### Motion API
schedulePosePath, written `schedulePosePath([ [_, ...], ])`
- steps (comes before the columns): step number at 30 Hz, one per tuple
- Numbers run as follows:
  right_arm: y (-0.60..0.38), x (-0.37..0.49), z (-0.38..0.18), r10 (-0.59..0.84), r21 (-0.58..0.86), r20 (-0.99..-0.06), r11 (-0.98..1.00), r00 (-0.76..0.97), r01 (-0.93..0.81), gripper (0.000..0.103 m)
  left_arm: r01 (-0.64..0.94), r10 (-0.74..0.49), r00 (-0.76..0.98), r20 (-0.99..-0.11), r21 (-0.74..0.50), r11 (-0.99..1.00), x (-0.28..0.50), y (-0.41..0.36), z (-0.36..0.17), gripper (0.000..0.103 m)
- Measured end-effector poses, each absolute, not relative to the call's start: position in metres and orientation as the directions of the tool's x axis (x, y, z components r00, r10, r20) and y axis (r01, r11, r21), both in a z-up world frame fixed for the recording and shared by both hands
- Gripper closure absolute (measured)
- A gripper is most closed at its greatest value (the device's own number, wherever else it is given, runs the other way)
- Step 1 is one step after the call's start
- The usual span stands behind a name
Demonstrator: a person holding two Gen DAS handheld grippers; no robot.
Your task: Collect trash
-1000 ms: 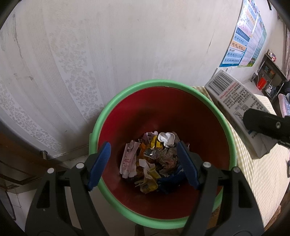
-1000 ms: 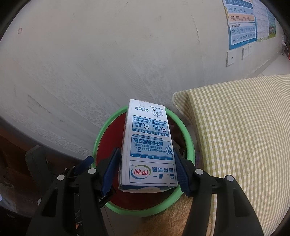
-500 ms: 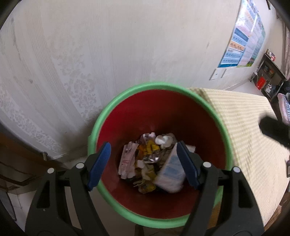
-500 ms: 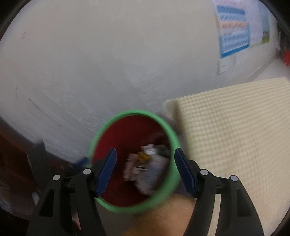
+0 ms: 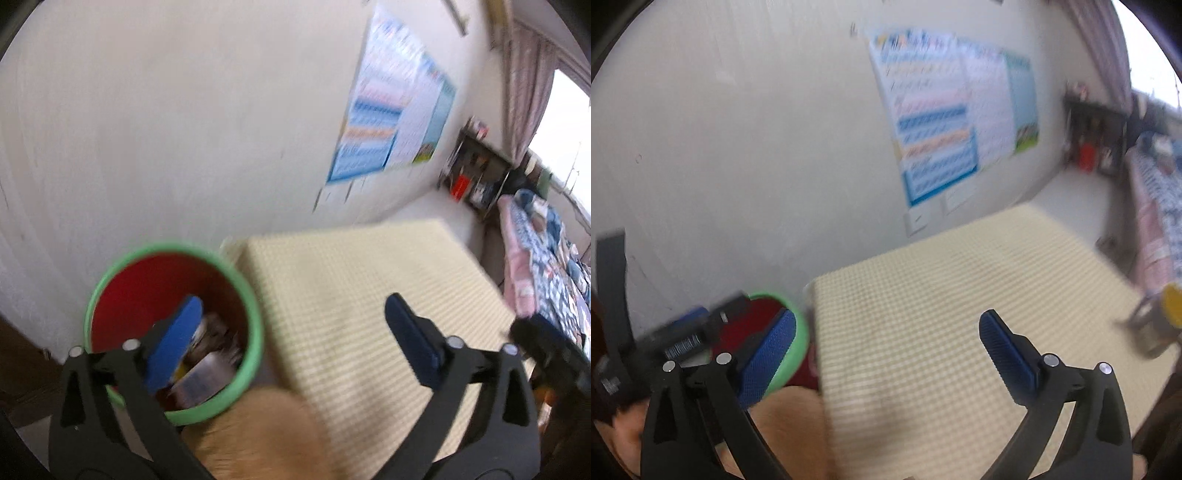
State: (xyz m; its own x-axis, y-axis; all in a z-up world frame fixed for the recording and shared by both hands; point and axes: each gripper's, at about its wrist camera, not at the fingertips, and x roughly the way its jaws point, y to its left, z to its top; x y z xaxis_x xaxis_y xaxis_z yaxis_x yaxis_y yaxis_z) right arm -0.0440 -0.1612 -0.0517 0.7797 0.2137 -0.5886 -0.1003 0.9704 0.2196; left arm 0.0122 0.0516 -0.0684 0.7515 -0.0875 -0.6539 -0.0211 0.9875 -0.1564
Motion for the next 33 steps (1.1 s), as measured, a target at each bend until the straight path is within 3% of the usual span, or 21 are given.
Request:
schedulePosePath([
  [5,-0.192,-0.084,-0.031,0.023,0.092,-0.379,0.996,0.925,0.013,0.007,0.089,-0.087,0.857,-0.509,-0.021,0.996,-0.007,-0.009,-0.023,0.005],
  [6,-0.193,-0.085,-0.030,-0.004,0.086,-0.376,0.996,0.926,0.039,0.007,0.094,-0.073,0.867,-0.493,0.017,0.995,-0.008,-0.021,-0.017,0.005],
  [11,-0.224,-0.080,-0.039,-0.031,0.199,-0.396,0.973,0.918,0.118,0.007,0.104,-0.049,0.880,-0.472,0.092,0.990,-0.004,-0.048,-0.008,0.005],
  [17,-0.231,-0.067,-0.061,-0.047,0.171,-0.454,0.975,0.890,0.139,0.007,0.095,-0.073,0.850,-0.522,0.016,0.995,0.020,-0.048,-0.017,0.005],
  [33,-0.199,-0.048,-0.089,-0.015,0.109,-0.510,0.991,0.860,0.082,0.007,0.019,0.009,0.837,-0.547,0.046,0.999,0.016,-0.010,-0.034,0.005],
])
